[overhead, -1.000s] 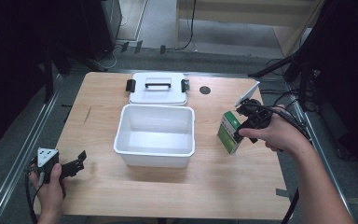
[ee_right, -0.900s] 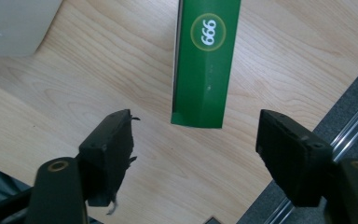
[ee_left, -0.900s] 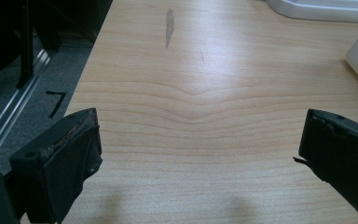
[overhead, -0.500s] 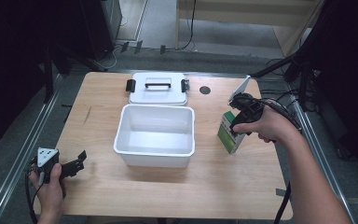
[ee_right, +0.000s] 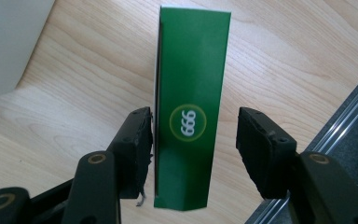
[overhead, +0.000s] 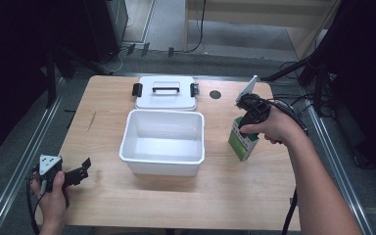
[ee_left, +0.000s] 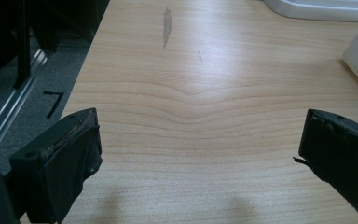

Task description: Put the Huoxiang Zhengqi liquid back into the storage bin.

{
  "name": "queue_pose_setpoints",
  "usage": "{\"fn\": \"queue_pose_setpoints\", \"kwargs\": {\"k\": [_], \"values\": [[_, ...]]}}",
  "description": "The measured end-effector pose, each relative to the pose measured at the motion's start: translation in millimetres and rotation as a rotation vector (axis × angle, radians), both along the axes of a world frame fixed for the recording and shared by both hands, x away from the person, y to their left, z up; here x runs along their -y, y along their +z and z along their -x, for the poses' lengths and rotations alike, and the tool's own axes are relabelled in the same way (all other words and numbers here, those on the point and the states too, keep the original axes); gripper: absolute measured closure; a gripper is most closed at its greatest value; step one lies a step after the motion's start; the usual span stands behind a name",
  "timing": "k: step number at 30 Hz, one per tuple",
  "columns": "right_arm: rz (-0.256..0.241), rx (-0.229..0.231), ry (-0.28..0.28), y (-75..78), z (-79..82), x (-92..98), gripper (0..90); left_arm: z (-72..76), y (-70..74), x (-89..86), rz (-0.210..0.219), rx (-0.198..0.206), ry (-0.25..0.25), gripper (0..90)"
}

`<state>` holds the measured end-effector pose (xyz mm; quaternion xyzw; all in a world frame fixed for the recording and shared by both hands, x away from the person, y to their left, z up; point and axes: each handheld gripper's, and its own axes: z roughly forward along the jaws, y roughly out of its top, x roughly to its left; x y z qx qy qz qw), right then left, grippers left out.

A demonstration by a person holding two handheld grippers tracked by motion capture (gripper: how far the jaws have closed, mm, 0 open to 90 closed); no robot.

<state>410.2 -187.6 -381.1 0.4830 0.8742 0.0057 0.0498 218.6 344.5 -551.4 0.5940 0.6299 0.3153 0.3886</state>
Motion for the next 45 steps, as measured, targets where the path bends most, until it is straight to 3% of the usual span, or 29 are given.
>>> {"fn": "queue_pose_setpoints", "kwargs": {"k": [11, 19, 23, 30, 33, 39, 44, 45], "values": [[0.003, -0.007, -0.008, -10.0, -9.4, -2.1, 50.9, 0.3, 0.0, 0.0, 0.0, 0.003, -0.002, 0.0], [-0.01, -0.016, 0.052, -13.5, -8.2, -7.7, 61.3, 0.3, 0.0, 0.1, 0.001, 0.005, -0.004, 0.0], [0.001, -0.008, 0.169, -12.8, -5.4, -8.3, 63.9, 0.2, 0.0, 0.1, 0.0, 0.005, -0.006, 0.0], [-0.013, -0.011, 0.269, -9.6, 1.1, -5.9, 64.5, 0.1, -0.1, 0.2, -0.001, 0.005, -0.008, 0.0], [-0.013, 0.018, 0.359, -5.9, 5.1, -2.9, 64.6, 0.0, -0.1, 0.5, -0.003, 0.005, -0.008, 0.0], [-0.01, 0.052, 0.495, 8.3, 13.9, 1.2, 64.7, 0.1, -0.1, 0.6, -0.004, 0.005, -0.008, 0.0], [-0.011, 0.077, 0.563, 20.3, 20.3, 1.7, 64.7, -0.1, -0.1, 1.1, -0.007, 0.007, -0.005, 0.0], [-0.011, 0.079, 0.603, 26.2, 23.4, 1.2, 64.7, -0.1, -0.1, 0.8, -0.007, 0.006, -0.007, 0.0]]}}
